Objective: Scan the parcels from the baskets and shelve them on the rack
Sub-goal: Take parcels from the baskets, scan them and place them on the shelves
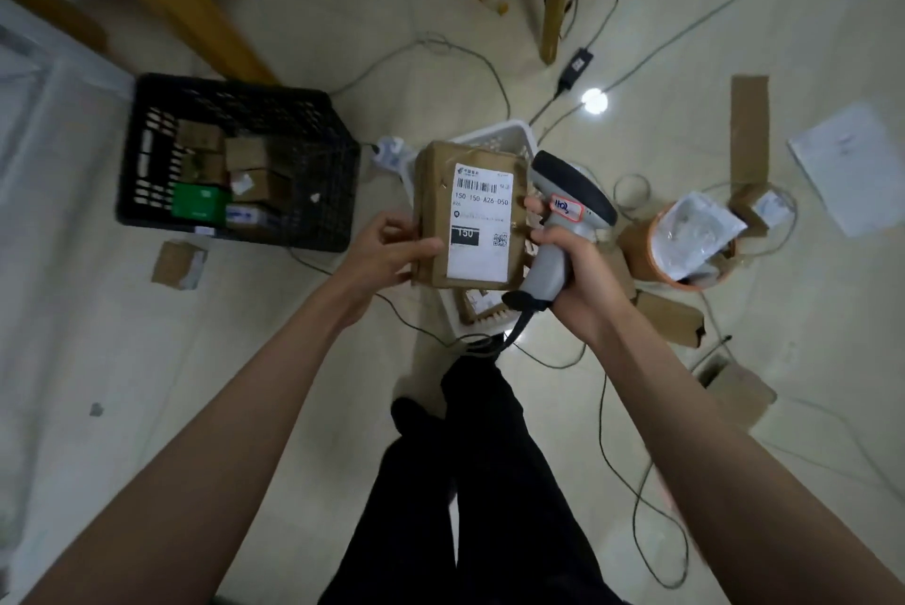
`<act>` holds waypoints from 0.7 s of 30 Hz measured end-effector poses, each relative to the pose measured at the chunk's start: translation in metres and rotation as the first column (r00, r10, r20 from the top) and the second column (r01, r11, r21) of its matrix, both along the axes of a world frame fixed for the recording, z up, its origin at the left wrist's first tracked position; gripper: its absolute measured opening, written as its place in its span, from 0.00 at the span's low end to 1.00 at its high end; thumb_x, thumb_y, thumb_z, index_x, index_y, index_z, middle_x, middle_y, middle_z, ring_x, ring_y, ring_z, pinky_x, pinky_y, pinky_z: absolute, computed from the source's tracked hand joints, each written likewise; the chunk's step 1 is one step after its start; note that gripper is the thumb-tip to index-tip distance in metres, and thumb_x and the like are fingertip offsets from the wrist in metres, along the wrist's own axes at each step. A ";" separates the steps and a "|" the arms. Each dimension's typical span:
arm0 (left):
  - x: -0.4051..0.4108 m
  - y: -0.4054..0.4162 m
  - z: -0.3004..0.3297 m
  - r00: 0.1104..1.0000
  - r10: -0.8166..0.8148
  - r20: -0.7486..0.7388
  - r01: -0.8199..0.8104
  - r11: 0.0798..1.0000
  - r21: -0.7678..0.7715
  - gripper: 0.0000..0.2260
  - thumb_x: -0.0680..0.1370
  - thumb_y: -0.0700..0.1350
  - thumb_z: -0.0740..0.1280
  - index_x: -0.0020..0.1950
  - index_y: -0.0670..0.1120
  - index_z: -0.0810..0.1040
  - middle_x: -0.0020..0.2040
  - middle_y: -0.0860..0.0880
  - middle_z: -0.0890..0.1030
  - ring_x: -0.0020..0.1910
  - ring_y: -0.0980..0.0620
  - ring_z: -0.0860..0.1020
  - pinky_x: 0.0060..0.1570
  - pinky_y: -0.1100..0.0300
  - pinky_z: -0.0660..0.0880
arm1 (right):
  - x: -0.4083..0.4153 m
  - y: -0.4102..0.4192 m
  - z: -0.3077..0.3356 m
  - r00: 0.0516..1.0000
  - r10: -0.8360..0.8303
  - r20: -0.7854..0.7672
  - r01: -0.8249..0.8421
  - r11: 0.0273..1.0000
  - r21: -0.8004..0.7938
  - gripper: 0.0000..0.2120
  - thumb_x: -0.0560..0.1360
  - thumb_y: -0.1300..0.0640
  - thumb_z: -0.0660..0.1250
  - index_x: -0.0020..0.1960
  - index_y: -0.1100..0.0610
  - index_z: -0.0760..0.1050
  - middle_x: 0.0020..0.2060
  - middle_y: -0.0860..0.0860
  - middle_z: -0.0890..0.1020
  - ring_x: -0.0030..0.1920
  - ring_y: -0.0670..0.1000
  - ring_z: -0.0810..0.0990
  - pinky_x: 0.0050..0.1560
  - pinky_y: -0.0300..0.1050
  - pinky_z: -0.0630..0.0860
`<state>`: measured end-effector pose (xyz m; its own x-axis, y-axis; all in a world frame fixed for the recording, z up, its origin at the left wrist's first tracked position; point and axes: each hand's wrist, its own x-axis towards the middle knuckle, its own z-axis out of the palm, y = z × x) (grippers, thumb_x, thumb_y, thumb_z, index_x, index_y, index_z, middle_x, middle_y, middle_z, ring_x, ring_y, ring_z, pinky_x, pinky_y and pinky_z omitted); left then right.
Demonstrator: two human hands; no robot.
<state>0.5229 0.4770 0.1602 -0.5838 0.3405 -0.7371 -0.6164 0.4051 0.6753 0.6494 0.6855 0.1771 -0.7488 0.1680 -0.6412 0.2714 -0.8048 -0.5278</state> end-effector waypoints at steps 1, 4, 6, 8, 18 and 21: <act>0.003 -0.012 0.015 1.000 0.015 -0.010 -0.015 1.000 0.010 0.25 0.64 0.50 0.81 0.55 0.48 0.74 0.61 0.44 0.79 0.59 0.45 0.81 0.59 0.42 0.80 | 0.000 -0.009 0.014 1.000 0.014 -0.019 -0.014 1.000 0.000 0.16 0.76 0.67 0.64 0.62 0.55 0.75 0.55 0.51 0.78 0.57 0.52 0.77 0.59 0.51 0.75; 0.017 -0.054 0.050 0.995 0.082 -0.053 -0.079 0.996 0.045 0.32 0.60 0.53 0.81 0.59 0.48 0.73 0.60 0.47 0.79 0.51 0.54 0.83 0.50 0.50 0.83 | 0.000 -0.044 0.051 0.996 0.087 -0.020 -0.087 0.996 0.035 0.15 0.77 0.66 0.64 0.60 0.54 0.79 0.54 0.52 0.81 0.56 0.52 0.79 0.61 0.51 0.75; 0.030 -0.085 0.069 0.988 0.134 -0.076 -0.129 0.989 0.066 0.31 0.63 0.51 0.82 0.60 0.48 0.72 0.60 0.47 0.78 0.51 0.55 0.83 0.43 0.57 0.82 | 0.002 -0.070 0.076 0.990 0.138 -0.023 -0.135 0.986 0.101 0.16 0.76 0.67 0.65 0.62 0.56 0.78 0.53 0.54 0.82 0.54 0.53 0.80 0.56 0.50 0.77; 0.043 -0.115 0.090 0.975 0.192 -0.114 -0.185 0.980 0.074 0.24 0.70 0.48 0.80 0.60 0.50 0.72 0.62 0.47 0.77 0.57 0.50 0.81 0.43 0.58 0.81 | 0.002 -0.096 0.101 0.981 0.187 -0.042 -0.179 0.972 0.155 0.19 0.76 0.68 0.65 0.66 0.60 0.77 0.53 0.56 0.83 0.52 0.53 0.82 0.52 0.48 0.80; 0.076 -0.238 0.241 0.766 0.536 -0.355 -0.497 0.844 0.203 0.24 0.75 0.40 0.75 0.66 0.44 0.68 0.57 0.46 0.81 0.46 0.49 0.83 0.45 0.50 0.83 | -0.043 -0.204 0.259 0.897 0.372 -0.238 -0.300 0.909 0.288 0.17 0.76 0.68 0.67 0.64 0.63 0.77 0.48 0.55 0.82 0.50 0.53 0.80 0.50 0.48 0.77; 0.073 -0.265 0.280 0.656 0.625 -0.423 -0.568 0.778 0.269 0.22 0.75 0.37 0.74 0.65 0.44 0.70 0.51 0.48 0.82 0.40 0.52 0.85 0.37 0.52 0.83 | -0.057 -0.232 0.304 0.836 0.438 -0.330 -0.337 0.885 0.322 0.12 0.78 0.70 0.64 0.59 0.61 0.78 0.44 0.54 0.82 0.42 0.49 0.82 0.42 0.43 0.79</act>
